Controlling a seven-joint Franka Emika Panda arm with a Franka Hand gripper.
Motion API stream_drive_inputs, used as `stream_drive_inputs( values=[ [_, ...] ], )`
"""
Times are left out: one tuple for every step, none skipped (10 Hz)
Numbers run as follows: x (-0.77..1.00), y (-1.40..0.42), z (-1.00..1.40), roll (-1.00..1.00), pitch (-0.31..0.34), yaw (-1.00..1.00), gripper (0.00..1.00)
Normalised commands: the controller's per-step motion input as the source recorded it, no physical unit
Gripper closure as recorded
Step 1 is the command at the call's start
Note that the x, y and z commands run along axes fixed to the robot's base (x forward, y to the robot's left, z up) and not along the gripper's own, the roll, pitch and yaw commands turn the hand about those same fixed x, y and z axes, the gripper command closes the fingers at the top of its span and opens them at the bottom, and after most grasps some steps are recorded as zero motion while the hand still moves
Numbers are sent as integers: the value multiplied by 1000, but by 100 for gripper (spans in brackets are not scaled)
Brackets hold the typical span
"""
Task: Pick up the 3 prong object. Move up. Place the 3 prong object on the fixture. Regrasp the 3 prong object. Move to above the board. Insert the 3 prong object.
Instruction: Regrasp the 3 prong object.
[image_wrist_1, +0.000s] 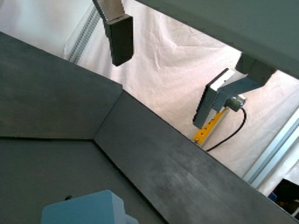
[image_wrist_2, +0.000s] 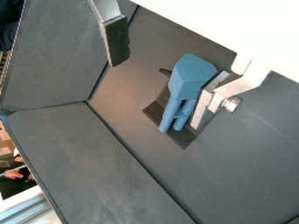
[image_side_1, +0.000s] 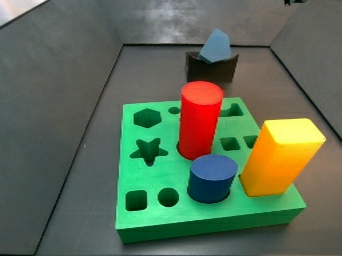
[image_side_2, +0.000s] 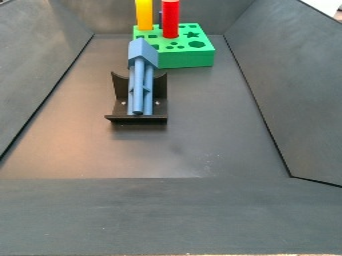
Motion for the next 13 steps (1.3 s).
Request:
stream_drive_inputs(
  values=[
    [513,-52,-26,138,68,110,0],
    [512,-52,-25,138,68,110,0],
    [512,-52,-25,138,68,111,0],
    [512,-52,-25,138,69,111,0],
    [512,-51,-25,138,69,111,0],
    [511,-51,-25,138,69,110,0],
    [511,-51,-25,138,69,111,0],
    [191,43,-1000,173,16,136,0],
    [195,43,-1000,178,6,142,0],
    [198,37,-1000,167,1,134,0],
    [207,27,-1000,135,0,112,0],
    [218,22,-1000,120,-2,99,0],
    [231,14,-1000,104,-4,84,0]
  ],
)
